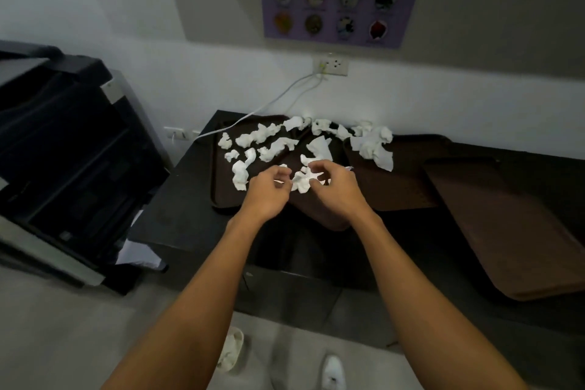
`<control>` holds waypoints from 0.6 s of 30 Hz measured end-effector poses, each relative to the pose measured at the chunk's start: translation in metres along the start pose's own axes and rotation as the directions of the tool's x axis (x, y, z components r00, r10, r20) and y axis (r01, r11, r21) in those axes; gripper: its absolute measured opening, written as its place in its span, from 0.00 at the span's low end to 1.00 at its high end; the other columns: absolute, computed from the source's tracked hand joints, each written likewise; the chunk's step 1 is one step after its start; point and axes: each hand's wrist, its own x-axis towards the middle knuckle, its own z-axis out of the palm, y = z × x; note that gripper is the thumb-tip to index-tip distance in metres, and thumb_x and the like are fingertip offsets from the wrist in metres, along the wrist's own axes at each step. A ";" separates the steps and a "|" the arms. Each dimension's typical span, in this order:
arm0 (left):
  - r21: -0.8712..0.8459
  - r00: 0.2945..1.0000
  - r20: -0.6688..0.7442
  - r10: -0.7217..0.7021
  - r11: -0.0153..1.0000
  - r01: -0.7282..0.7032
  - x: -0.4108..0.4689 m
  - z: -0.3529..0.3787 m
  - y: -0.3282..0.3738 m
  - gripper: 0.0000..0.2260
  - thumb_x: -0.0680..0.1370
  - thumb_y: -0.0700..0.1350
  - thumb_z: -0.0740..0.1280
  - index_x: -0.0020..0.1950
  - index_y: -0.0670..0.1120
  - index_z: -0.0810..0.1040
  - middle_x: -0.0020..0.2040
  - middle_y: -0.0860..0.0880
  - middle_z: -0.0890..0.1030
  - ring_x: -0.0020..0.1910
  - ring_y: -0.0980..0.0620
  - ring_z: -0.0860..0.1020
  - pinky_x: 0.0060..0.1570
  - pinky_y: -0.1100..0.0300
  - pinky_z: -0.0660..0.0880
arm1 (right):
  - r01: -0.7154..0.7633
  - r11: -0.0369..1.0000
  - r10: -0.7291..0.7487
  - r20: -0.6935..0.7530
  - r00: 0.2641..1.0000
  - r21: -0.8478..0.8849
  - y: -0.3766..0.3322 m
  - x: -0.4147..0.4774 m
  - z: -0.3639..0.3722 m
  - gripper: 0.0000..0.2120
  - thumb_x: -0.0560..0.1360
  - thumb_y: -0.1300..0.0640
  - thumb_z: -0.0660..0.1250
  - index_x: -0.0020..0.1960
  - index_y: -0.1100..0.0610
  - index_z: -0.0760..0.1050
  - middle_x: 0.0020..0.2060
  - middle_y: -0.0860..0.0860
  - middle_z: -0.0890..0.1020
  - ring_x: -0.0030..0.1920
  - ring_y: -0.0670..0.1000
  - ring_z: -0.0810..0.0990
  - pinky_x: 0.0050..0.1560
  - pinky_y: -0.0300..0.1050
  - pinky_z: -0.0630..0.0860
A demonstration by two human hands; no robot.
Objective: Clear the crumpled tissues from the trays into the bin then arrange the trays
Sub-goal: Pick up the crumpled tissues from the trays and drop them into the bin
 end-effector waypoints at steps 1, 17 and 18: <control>0.001 1.000 0.006 0.001 1.000 -0.001 0.008 0.010 0.004 0.11 0.79 0.44 0.69 0.62 0.49 0.81 0.52 0.55 0.83 0.50 0.58 0.81 0.51 0.66 0.76 | -0.008 1.000 0.008 -0.006 1.000 -0.014 0.009 0.006 -0.009 0.16 0.76 0.59 0.70 0.64 0.52 0.80 0.55 0.45 0.84 0.53 0.43 0.81 0.55 0.33 0.74; 0.022 0.994 -0.013 -0.110 0.994 0.110 0.088 0.106 0.001 0.11 0.80 0.42 0.68 0.62 0.50 0.80 0.51 0.55 0.83 0.48 0.60 0.81 0.45 0.70 0.74 | -0.028 0.987 0.055 0.173 0.983 -0.156 0.123 0.099 -0.039 0.27 0.74 0.63 0.73 0.72 0.54 0.75 0.67 0.50 0.79 0.68 0.49 0.75 0.70 0.44 0.71; 0.030 0.993 -0.018 -0.118 0.993 0.118 0.090 0.107 -0.001 0.11 0.80 0.42 0.68 0.62 0.50 0.80 0.51 0.55 0.83 0.48 0.60 0.81 0.46 0.69 0.75 | -0.005 0.978 0.048 0.204 0.978 -0.208 0.127 0.103 -0.033 0.29 0.74 0.62 0.74 0.73 0.54 0.73 0.69 0.50 0.77 0.70 0.51 0.73 0.72 0.45 0.69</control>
